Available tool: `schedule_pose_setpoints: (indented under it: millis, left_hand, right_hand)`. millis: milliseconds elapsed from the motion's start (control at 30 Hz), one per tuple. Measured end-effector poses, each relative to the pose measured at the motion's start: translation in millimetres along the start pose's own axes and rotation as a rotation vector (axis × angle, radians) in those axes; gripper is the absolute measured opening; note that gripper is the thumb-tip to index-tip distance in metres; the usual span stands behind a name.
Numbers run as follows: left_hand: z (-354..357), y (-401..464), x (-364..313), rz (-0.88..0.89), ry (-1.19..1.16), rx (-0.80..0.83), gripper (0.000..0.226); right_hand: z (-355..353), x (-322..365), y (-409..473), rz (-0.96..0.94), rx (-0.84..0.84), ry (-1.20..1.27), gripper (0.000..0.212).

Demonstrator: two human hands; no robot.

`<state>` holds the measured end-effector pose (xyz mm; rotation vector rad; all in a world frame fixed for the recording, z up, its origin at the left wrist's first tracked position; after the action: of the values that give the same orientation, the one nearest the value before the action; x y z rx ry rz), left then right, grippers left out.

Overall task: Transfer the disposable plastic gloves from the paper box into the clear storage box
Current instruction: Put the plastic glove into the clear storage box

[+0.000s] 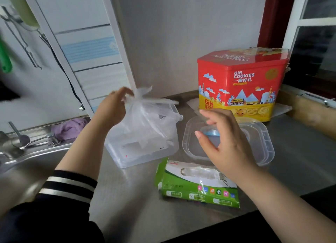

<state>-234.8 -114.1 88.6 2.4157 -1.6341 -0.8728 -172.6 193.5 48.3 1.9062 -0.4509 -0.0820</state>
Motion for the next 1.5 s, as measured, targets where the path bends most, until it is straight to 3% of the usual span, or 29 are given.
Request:
schedule_pose_setpoints:
  millis: [100, 200, 333, 400, 500, 633, 700, 800, 867, 967, 1033, 1100, 1133, 1200, 1267, 1300, 1333, 1400, 1467, 1500]
  left_hand:
    - [23, 3, 25, -0.168, 0.316, 0.166, 0.049]
    - [42, -7, 36, -0.229, 0.539, 0.45, 0.027]
    - [60, -23, 43, -0.327, 0.702, 0.777, 0.047]
    - [62, -24, 43, -0.362, 0.76, 0.791, 0.036]
    - [60, -23, 36, -0.301, 0.861, 0.772, 0.036]
    - [38, -16, 20, -0.175, 0.947, 0.618, 0.062]
    - [20, -11, 10, -0.148, 0.953, 0.465, 0.06]
    - [17, -8, -8, -0.036, 0.825, 0.338, 0.029]
    - [38, -15, -12, -0.027, 0.718, 0.499, 0.034]
    - [73, -36, 8, -0.236, 0.499, 0.847, 0.051]
    - [86, -42, 21, -0.288, 0.42, 0.949, 0.059]
    - [83, -35, 17, -0.191, 0.413, 0.831, 0.051]
    - [74, -26, 11, -0.137, 0.42, 0.686, 0.046]
    - [37, -24, -20, 0.027, 0.372, 0.252, 0.036]
    - [-8, -57, -53, 0.175, 0.086, -0.162, 0.025]
    - [-22, -81, -64, 0.235, -0.095, -0.27, 0.023]
    - [-23, -101, -72, 0.286, -0.24, -0.255, 0.023]
    - [7, -135, -86, 0.381, -0.366, 0.077, 0.035]
    - [58, -163, -81, 0.392, -0.229, 0.461, 0.068]
    - [81, -174, -73, 0.395, -0.117, 0.574, 0.085]
  right_hand:
    - [4, -7, -5, 0.039, 0.024, -0.006, 0.04]
    - [10, -13, -9, 0.1, 0.069, 0.001, 0.042]
    - [28, -17, -19, 0.135, 0.245, -0.018, 0.043]
    - [39, -20, -26, 0.192, 0.411, -0.012, 0.036]
    - [58, -23, -41, 0.278, 0.713, 0.079, 0.028]
    - [67, -23, -57, 0.399, 0.886, 0.207, 0.028]
    - [69, -24, -61, 0.429, 0.911, 0.231, 0.029]
    - [69, -23, -63, 0.43, 0.904, 0.239, 0.028]
    - [69, -22, -63, 0.429, 0.893, 0.246, 0.027]
    - [70, -20, -64, 0.432, 0.898, 0.264, 0.027]
    - [70, -19, -65, 0.442, 0.893, 0.289, 0.025]
    - [68, -19, -66, 0.464, 0.876, 0.338, 0.017]
    - [67, -19, -66, 0.472, 0.866, 0.36, 0.013]
    - [65, -21, -66, 0.483, 0.869, 0.386, 0.007]
    - [66, -20, -67, 0.476, 0.887, 0.407, 0.009]
    - [67, -20, -68, 0.472, 0.89, 0.418, 0.011]
    - [68, -19, -68, 0.474, 0.888, 0.428, 0.013]
    - [71, -19, -68, 0.471, 0.895, 0.424, 0.013]
    - [74, -21, -69, 0.463, 0.908, 0.406, 0.01]
    - [74, -22, -69, 0.468, 0.902, 0.407, 0.009]
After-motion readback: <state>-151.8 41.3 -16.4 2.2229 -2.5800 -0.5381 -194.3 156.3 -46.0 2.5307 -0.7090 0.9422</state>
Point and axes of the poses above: each hand's wrist, its own y-axis towards the middle knuckle, its own z-axis out of the palm, x = y × z, the point moved 8 cm from there along y, towards the middle knuckle, and after that the axes turned 13 degrees about -z, right-handed, at the moved point
